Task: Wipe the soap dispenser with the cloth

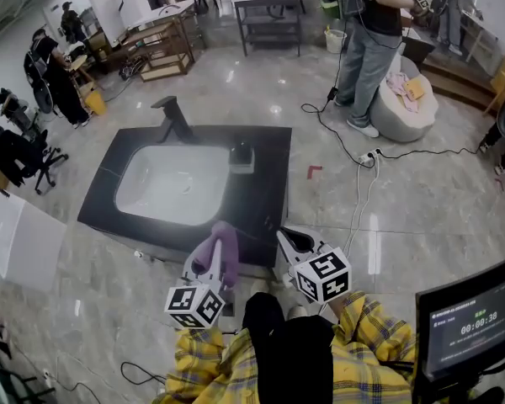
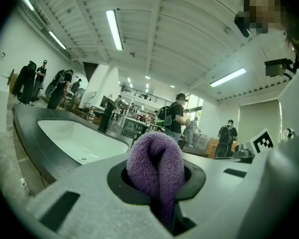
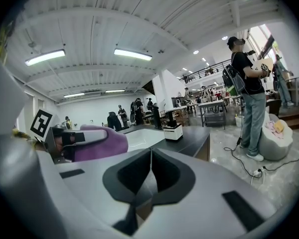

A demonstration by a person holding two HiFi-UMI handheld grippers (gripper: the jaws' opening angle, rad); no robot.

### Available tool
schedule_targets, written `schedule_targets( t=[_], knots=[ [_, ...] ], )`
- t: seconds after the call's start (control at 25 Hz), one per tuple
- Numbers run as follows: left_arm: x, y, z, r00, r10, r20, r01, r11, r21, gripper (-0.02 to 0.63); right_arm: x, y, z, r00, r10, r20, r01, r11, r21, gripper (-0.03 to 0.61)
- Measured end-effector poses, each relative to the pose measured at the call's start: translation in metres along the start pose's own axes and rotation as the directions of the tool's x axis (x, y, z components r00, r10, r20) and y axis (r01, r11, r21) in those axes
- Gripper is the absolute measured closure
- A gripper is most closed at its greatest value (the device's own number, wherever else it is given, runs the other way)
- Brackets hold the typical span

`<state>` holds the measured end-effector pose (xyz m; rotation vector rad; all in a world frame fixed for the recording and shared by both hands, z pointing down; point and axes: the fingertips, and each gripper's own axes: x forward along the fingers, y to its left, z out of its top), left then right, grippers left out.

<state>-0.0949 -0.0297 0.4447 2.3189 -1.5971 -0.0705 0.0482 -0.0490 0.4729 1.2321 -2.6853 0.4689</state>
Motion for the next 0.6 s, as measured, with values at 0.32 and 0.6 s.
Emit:
schedule_targets(
  t=[0.32, 0.6],
  knots=[
    [0.005, -0.008, -0.004, 1.0, -0.01, -0.006, 0.01, 1.0, 0.002, 0.571, -0.004, 0.001, -0.003, 1.0, 0.011, -0.01, -0.012, 1.0, -0.016, 0.569],
    [0.006, -0.014, -0.014, 0.999, -0.011, -0.031, 0.011, 1.0, 0.002, 0.571, -0.008, -0.008, -0.005, 1.0, 0.004, -0.017, -0.004, 1.0, -0.005, 0.569]
  ],
)
